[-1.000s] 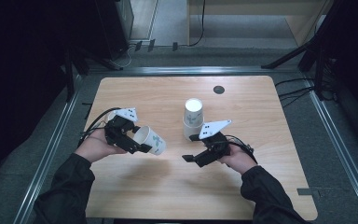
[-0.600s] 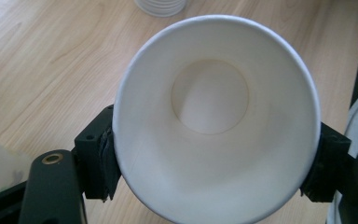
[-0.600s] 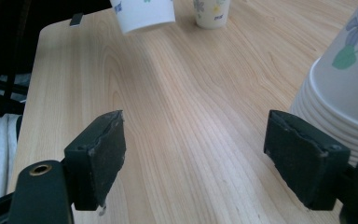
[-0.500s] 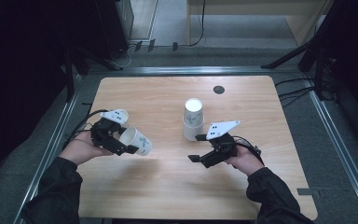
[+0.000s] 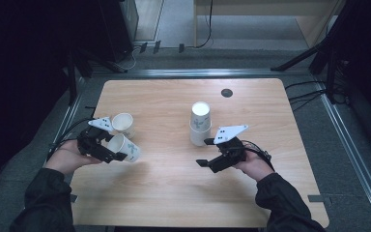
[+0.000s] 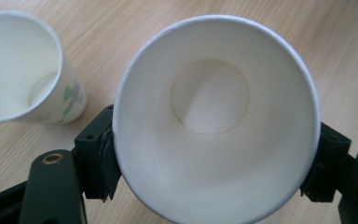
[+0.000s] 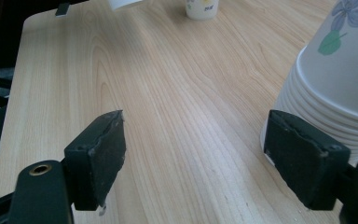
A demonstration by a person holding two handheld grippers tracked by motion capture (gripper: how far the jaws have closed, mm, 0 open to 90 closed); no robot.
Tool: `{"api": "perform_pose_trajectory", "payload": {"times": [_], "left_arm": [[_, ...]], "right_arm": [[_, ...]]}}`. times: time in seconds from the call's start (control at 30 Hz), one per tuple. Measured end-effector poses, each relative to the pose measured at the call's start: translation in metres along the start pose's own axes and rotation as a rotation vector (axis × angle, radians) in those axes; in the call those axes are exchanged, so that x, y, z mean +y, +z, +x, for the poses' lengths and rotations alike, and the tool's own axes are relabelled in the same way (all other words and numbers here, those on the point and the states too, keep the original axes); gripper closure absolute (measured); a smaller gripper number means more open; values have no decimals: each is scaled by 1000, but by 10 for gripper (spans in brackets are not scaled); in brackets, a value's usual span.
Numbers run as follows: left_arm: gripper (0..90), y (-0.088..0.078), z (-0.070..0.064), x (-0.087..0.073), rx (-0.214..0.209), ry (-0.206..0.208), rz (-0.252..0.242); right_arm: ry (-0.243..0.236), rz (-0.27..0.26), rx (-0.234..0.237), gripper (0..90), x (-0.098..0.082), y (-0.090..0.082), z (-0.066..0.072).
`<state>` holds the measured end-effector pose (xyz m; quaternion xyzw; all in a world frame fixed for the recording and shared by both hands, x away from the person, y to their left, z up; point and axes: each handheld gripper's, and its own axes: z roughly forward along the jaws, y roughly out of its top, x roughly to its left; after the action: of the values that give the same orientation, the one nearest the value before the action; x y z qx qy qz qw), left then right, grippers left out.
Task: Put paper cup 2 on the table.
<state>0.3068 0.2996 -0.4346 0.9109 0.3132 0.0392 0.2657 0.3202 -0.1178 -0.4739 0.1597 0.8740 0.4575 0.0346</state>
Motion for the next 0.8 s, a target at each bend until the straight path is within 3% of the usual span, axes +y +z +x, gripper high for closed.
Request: {"api": "perform_pose_trajectory", "payload": {"times": [0.4, 0.53, 0.8], "left_arm": [[232, 12, 20, -11, 110, -77, 106], [232, 20, 22, -9, 176, -61, 169], [225, 36, 26, -5, 222, -45, 247]], "right_arm": [[-11, 22, 8, 211, 1, 6, 0], [-2, 26, 3, 211, 0, 6, -1], [7, 29, 4, 206, -1, 5, -1]]}}
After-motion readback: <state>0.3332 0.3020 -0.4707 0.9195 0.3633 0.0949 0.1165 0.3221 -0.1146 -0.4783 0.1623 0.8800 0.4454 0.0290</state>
